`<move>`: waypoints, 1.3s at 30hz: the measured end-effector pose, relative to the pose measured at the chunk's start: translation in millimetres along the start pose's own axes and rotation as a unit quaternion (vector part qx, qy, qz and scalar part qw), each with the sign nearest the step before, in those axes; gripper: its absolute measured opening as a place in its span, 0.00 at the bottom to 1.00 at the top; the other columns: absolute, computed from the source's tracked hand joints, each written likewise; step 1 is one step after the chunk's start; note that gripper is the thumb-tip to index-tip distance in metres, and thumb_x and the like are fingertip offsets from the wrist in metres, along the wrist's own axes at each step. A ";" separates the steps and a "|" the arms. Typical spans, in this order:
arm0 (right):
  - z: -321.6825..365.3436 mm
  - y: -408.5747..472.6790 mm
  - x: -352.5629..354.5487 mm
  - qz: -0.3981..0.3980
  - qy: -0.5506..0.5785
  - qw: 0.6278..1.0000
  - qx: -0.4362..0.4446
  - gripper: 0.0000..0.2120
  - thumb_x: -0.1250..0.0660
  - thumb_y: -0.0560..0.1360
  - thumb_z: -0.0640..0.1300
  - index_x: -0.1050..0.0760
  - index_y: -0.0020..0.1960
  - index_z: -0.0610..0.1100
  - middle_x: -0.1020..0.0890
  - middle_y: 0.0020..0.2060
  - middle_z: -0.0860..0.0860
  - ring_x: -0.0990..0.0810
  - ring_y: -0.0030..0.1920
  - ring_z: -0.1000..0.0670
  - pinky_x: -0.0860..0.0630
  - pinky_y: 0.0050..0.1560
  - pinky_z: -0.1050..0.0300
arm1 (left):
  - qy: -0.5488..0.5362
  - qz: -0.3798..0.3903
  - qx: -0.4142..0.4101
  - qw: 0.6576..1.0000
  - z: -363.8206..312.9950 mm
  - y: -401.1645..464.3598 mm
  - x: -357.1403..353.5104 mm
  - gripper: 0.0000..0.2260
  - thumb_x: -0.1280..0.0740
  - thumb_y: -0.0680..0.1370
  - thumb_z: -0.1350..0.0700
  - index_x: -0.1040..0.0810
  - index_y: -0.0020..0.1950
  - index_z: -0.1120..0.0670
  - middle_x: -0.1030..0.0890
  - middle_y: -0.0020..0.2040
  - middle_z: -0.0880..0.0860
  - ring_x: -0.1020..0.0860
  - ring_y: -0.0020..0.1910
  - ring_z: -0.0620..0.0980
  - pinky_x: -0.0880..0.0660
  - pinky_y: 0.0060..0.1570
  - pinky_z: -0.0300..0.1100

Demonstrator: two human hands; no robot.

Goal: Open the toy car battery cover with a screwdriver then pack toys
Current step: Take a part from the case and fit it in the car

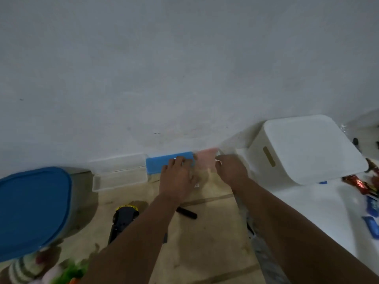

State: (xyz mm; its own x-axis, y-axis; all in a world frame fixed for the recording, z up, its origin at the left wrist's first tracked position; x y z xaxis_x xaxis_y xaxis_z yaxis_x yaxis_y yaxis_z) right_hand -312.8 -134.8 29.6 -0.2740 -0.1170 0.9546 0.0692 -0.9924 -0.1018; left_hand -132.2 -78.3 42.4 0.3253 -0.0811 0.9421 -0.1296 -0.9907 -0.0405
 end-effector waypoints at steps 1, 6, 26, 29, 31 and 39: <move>-3.8 10.8 -7.7 0.016 -0.044 0.999 0.016 0.13 0.37 0.80 0.45 0.18 0.60 0.44 0.15 0.53 0.45 0.17 0.53 0.42 0.21 0.55 0.51 | 0.017 0.009 -0.004 1.000 -6.5 13.1 -10.8 0.25 0.33 0.81 0.43 0.28 0.75 0.51 0.28 0.71 0.53 0.29 0.69 0.58 0.32 0.67 0.55; -16.9 29.9 -44.2 0.045 -0.106 0.992 0.042 0.13 0.36 0.77 0.49 0.23 0.60 0.49 0.15 0.51 0.49 0.17 0.50 0.47 0.22 0.47 0.54 | 0.111 0.036 0.020 0.993 5.6 44.7 -52.4 0.23 0.33 0.81 0.52 0.30 0.76 0.52 0.32 0.75 0.55 0.32 0.72 0.59 0.34 0.69 0.57; 38.8 22.3 -38.1 0.050 -0.276 0.950 0.141 0.11 0.38 0.77 0.45 0.23 0.57 0.43 0.16 0.48 0.47 0.16 0.44 0.44 0.38 0.33 0.60 | 0.121 -0.056 -0.095 0.986 2.3 68.5 -68.5 0.19 0.34 0.77 0.46 0.15 0.60 0.55 0.19 0.61 0.54 0.23 0.59 0.60 0.26 0.56 0.56; 36.5 20.7 -40.8 0.047 -0.271 0.947 0.166 0.10 0.40 0.76 0.43 0.25 0.54 0.41 0.16 0.44 0.45 0.18 0.38 0.42 0.48 0.28 0.58 | 0.115 -0.065 -0.104 0.986 0.6 67.5 -62.6 0.25 0.44 0.76 0.45 0.15 0.61 0.56 0.18 0.60 0.54 0.23 0.59 0.60 0.26 0.55 0.56; 38.1 21.7 -39.6 0.034 -0.276 0.943 0.183 0.09 0.39 0.77 0.44 0.24 0.53 0.42 0.16 0.44 0.45 0.18 0.37 0.42 0.44 0.30 0.58 | 0.119 -0.050 -0.101 0.986 1.6 68.9 -64.4 0.21 0.38 0.78 0.46 0.16 0.63 0.56 0.19 0.61 0.54 0.24 0.62 0.59 0.27 0.58 0.55; 54.7 19.0 -37.0 0.075 -0.304 0.929 0.196 0.11 0.37 0.78 0.48 0.21 0.54 0.43 0.17 0.48 0.47 0.17 0.44 0.46 0.36 0.38 0.57 | 0.115 -0.047 -0.112 0.986 1.4 71.6 -69.0 0.17 0.28 0.76 0.47 0.15 0.60 0.56 0.18 0.61 0.55 0.23 0.61 0.60 0.26 0.58 0.56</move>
State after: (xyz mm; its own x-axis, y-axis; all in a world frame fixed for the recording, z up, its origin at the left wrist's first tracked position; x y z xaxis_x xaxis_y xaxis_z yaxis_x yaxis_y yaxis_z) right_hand -248.9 -147.3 7.7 0.3518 -0.0921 0.9315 0.4389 -0.8628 -0.2510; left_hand -162.6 -143.8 -25.9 0.1284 0.0618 0.9898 -0.3209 -0.9418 0.1004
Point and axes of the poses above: each hand's wrist, its own y-axis towards the middle knuckle, its own x-axis out of the back of the hand, z = x × y, the point moved 10 cm from there along y, towards the middle knuckle
